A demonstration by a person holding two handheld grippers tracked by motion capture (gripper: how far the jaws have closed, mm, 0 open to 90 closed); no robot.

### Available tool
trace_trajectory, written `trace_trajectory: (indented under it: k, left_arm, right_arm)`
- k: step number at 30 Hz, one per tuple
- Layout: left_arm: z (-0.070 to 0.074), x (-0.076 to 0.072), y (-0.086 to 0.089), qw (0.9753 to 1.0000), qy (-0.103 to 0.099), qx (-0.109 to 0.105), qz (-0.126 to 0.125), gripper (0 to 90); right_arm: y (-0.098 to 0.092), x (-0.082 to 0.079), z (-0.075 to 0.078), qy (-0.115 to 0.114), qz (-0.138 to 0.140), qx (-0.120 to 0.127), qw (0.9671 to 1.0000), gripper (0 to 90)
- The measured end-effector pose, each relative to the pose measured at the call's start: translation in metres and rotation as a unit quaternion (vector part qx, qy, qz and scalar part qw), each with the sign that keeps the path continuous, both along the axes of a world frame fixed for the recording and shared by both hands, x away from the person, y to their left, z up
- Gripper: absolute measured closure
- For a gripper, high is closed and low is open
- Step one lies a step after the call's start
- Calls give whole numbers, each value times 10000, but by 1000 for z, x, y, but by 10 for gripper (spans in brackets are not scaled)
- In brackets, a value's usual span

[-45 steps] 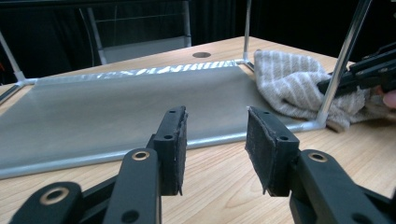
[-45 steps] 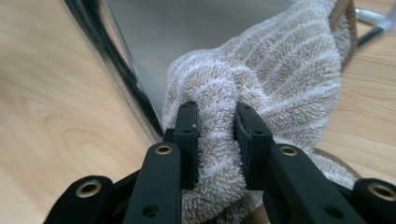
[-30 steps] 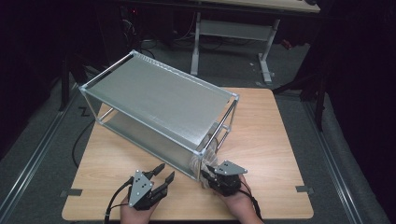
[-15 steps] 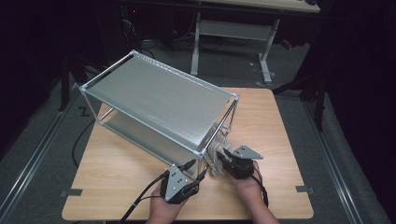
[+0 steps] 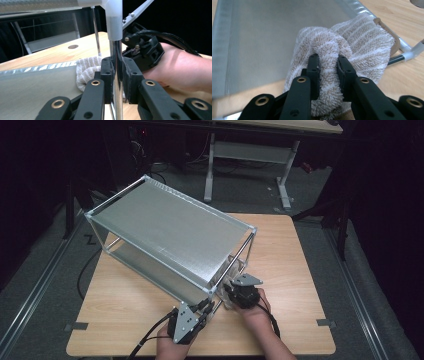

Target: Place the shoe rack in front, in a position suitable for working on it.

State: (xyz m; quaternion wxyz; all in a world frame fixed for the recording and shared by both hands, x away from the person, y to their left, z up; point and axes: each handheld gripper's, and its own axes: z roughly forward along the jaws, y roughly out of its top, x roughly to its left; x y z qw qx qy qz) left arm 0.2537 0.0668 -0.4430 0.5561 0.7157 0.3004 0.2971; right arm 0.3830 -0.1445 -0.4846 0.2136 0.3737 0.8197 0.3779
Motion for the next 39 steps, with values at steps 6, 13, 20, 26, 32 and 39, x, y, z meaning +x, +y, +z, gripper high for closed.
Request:
trace_trajectory:
  k: [6,13,20,26,32,39]
  left_arm:
    - [-2,-5,18,9998,-31,-80,196,795]
    - [-2,-9,28,9997,60,-163,195,800]
    - [-2,-24,37,9997,61,-194,129,799]
    - [-2,-30,42,9999,13,-93,74,797]
    - [-2,-28,43,9999,-48,-17,120,792]
    - [-2,-15,47,9995,-10,-29,305,791]
  right_arm:
    - [-16,-21,-5,121,-107,144,9998,757]
    - [-15,-21,10,-247,-164,501,9983,752]
    - [17,14,5,-226,-154,85,9996,751]
    - [16,4,-8,-115,-121,5,9999,761]
    - [6,-3,-7,-112,-103,-48,9999,761]
    - [-8,-9,-6,-96,-202,-46,9997,760]
